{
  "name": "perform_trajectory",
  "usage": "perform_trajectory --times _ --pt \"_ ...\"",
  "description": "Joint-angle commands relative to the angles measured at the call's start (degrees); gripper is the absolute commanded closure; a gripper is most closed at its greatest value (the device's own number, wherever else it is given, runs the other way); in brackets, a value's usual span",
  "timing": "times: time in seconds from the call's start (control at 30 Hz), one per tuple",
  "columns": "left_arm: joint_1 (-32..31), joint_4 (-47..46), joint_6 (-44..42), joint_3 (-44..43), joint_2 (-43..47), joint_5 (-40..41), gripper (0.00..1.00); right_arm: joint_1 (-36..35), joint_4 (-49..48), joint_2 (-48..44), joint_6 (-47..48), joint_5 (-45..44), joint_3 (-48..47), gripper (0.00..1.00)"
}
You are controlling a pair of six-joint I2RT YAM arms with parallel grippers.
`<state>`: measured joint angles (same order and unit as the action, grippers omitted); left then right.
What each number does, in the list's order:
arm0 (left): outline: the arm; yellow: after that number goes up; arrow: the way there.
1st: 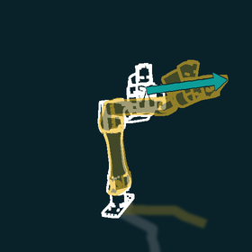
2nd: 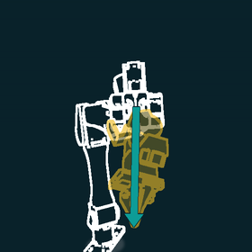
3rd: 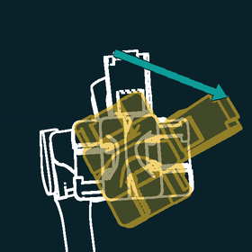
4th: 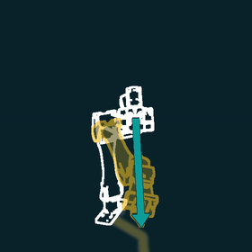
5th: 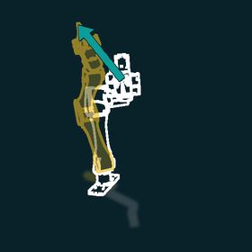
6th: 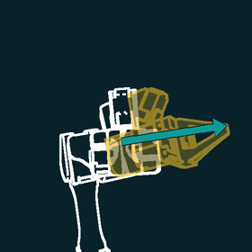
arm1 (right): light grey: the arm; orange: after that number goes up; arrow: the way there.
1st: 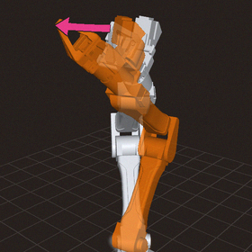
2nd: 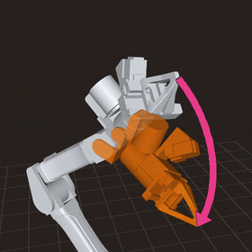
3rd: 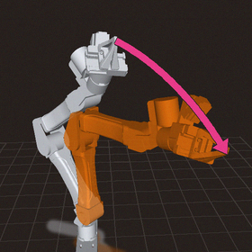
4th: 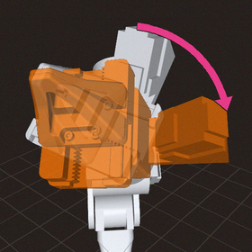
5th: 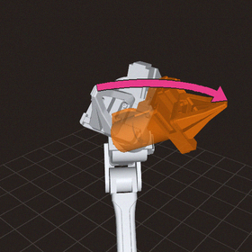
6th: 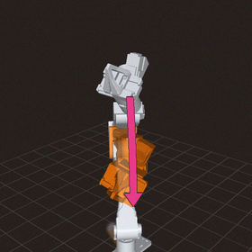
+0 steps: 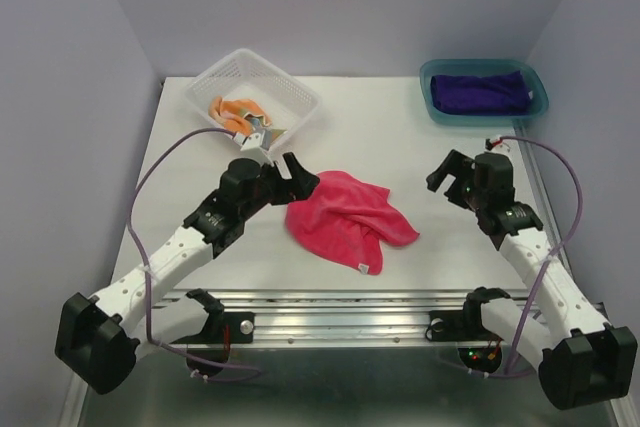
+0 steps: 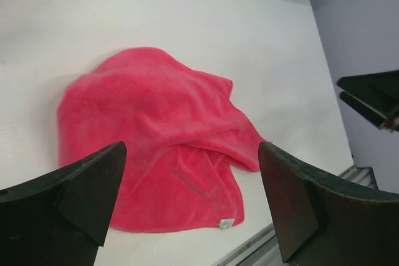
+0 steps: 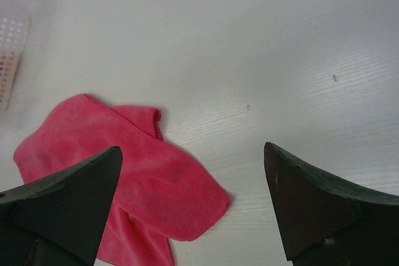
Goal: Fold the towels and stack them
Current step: Move the towel to the center of the board, then flatten out the crumpled towel
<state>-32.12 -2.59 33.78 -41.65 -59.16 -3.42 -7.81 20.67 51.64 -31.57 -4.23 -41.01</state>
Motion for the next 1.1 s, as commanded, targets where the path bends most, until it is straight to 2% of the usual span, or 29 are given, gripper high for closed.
perform_trajectory --times 0.0,0.07,0.17,0.2,0.3,0.37,0.47,0.5,0.57,0.6,0.67,0.97,1.0,1.07 --pt "-6.62 -2.24 4.27 5.43 2.90 0.87 0.01 -4.65 6.56 2.32 -2.70 1.78 3.39 0.00" --pt "-9.26 -2.24 5.94 8.49 2.38 1.13 0.01 -9.21 10.25 3.64 -3.76 -2.69 4.27 0.00" --pt "-17.51 -2.16 8.58 10.27 0.72 4.81 0.01 -13.09 13.16 4.61 -5.43 -8.14 4.72 0.00" --pt "-22.50 -2.07 8.76 10.18 -0.07 8.05 0.01 -13.80 13.43 5.05 -5.60 -8.51 4.89 0.02" --pt "-32.17 -2.16 8.15 7.99 -4.38 13.86 0.01 -16.70 12.38 8.73 -6.22 -7.64 5.94 0.06" --pt "-35.19 -1.89 7.53 4.92 -8.94 16.07 0.01 -19.34 11.86 11.28 -7.27 -8.94 6.21 0.07" --pt "-38.71 -1.10 5.25 -0.16 -15.34 18.27 0.01 -20.57 9.76 14.28 -8.42 -10.54 6.65 0.11" --pt "-39.42 -0.75 4.55 -1.58 -16.85 19.23 0.01 -20.49 8.87 15.15 -8.50 -10.62 6.82 0.17" --pt "-41.88 1.17 2.26 -6.15 -21.42 20.38 0.01 -20.49 5.98 15.86 -8.77 -9.66 7.44 0.21" --pt "-42.49 2.05 1.99 -7.56 -22.57 22.30 0.01 -20.57 5.10 16.73 -8.94 -9.66 7.70 0.27" --pt "-43.81 3.81 0.94 -10.89 -25.64 23.54 0.01 -20.49 3.95 17.79 -9.73 -10.53 7.97 0.30" --pt "-44.35 3.03 -3.89 -16.53 -32.94 22.41 0.01 -20.49 0.96 23.24 -11.84 -14.05 8.23 0.43" --pt "-44.43 2.94 -4.42 -16.88 -33.48 22.06 0.01 -20.49 0.69 23.68 -11.93 -14.23 8.32 0.49" --pt "-44.43 2.85 -5.04 -17.85 -35.31 21.71 0.01 -20.49 -0.18 24.38 -12.11 -13.79 8.58 0.57"
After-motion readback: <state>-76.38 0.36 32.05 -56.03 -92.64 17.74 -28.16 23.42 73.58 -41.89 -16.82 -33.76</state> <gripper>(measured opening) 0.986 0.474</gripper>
